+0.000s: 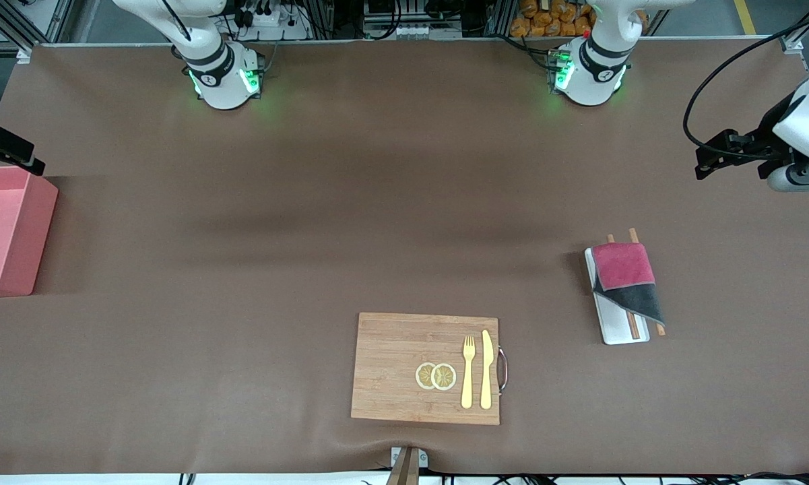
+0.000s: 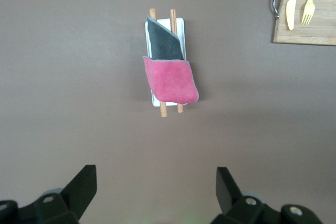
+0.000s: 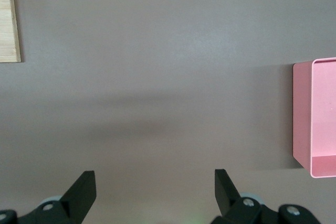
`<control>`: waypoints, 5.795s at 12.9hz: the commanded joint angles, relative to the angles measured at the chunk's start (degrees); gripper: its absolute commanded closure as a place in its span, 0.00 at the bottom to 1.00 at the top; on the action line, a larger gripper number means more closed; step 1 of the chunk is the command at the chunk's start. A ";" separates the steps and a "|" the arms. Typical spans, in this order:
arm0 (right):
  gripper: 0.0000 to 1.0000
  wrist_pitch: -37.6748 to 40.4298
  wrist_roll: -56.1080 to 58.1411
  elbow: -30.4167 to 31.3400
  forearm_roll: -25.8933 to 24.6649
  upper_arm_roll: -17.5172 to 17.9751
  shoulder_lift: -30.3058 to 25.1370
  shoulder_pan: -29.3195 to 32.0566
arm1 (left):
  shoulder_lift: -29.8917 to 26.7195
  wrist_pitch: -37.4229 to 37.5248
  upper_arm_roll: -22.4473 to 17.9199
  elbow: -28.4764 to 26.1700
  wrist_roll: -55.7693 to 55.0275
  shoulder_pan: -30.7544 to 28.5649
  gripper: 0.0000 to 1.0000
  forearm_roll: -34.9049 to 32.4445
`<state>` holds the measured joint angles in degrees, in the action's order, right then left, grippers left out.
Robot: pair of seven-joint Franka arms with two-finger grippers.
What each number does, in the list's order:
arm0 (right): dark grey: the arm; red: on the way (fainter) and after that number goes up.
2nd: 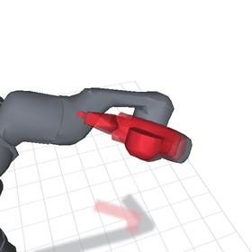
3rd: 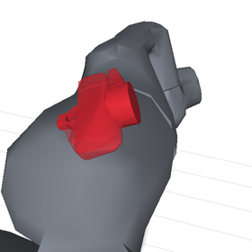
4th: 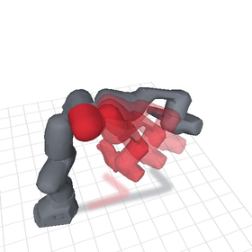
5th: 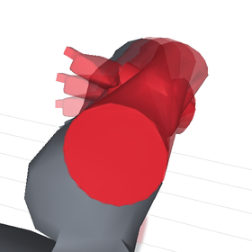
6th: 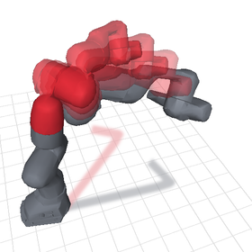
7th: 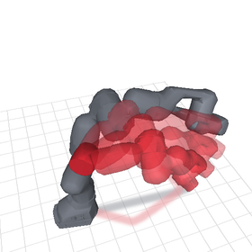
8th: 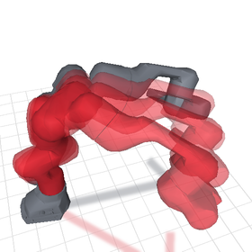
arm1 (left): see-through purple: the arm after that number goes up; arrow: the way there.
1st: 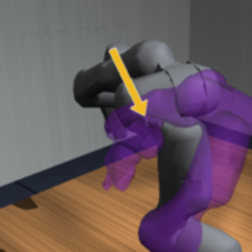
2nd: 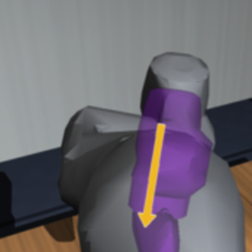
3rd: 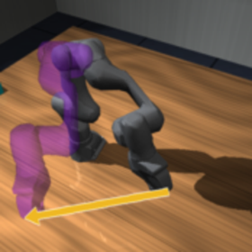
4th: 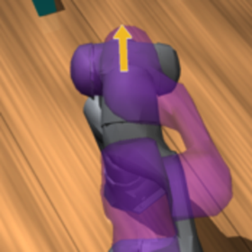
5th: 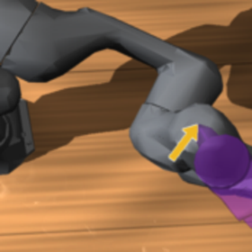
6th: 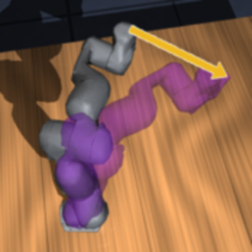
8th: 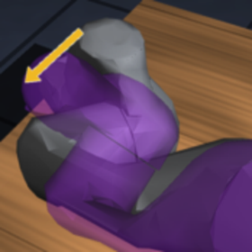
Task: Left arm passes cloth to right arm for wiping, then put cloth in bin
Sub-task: 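Move the left gripper to the pink-grey cloth while the right gripper advances, then close the left gripper on the pink-grey cloth on the tray, then lift the cloth with the left gripper and carry it toward the right gripper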
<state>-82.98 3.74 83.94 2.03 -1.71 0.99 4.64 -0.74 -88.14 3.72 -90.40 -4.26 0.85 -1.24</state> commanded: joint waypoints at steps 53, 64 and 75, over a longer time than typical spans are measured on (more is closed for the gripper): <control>0.00 -1.84 -11.48 0.35 16.86 0.56 13.95 -18.18 | 20.52 -35.69 0.24 -18.85 -11.03 -3.05 0.82 0.28; 0.00 -1.31 -11.56 0.97 16.86 0.56 13.95 -18.09 | 14.47 -33.15 6.46 -18.32 -13.83 -3.23 1.00 2.03; 0.00 -9.91 -34.58 1.05 26.70 0.56 18.08 -20.19 | 22.52 -34.11 27.04 -1.74 -61.25 7.28 1.00 3.88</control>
<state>-91.44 -27.40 85.11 26.39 -0.85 18.17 -14.30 15.61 -122.00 30.78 -99.27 -57.29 2.94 2.82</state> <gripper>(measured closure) 0.000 0.974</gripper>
